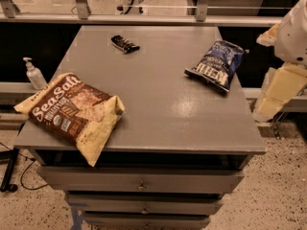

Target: Pick blue chip bag

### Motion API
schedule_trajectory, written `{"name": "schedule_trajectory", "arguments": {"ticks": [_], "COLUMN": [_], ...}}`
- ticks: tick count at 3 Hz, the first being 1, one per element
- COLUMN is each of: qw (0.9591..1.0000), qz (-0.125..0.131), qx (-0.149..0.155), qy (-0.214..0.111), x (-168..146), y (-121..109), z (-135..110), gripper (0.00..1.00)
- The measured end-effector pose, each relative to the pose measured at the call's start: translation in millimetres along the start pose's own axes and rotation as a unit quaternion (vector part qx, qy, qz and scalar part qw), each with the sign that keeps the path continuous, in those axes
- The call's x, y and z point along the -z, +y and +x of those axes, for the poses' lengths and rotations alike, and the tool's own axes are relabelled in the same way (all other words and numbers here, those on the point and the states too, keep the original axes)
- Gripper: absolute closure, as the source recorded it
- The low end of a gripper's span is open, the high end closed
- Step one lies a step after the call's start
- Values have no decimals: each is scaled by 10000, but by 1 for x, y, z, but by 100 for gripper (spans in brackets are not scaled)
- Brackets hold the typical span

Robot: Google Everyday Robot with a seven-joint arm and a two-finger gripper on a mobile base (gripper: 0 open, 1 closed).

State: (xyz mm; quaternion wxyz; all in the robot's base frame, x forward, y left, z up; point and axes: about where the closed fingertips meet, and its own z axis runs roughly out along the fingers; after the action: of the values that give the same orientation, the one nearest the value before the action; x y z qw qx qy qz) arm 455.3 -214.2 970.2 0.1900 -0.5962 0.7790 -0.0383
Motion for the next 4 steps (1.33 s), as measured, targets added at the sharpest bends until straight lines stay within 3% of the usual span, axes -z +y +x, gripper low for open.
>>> {"name": "schedule_trajectory", "arguments": {"ticks": [1, 3, 4], "qw": [9982, 9868, 9810], "qz": [249, 552, 536], "qx": [-152, -678, -990], "qy": [-519, -1363, -1579], "x": [-46, -138, -165], "y": [-38, -127, -146], "z": [2, -8, -14], "gripper": [0, 0, 16]}}
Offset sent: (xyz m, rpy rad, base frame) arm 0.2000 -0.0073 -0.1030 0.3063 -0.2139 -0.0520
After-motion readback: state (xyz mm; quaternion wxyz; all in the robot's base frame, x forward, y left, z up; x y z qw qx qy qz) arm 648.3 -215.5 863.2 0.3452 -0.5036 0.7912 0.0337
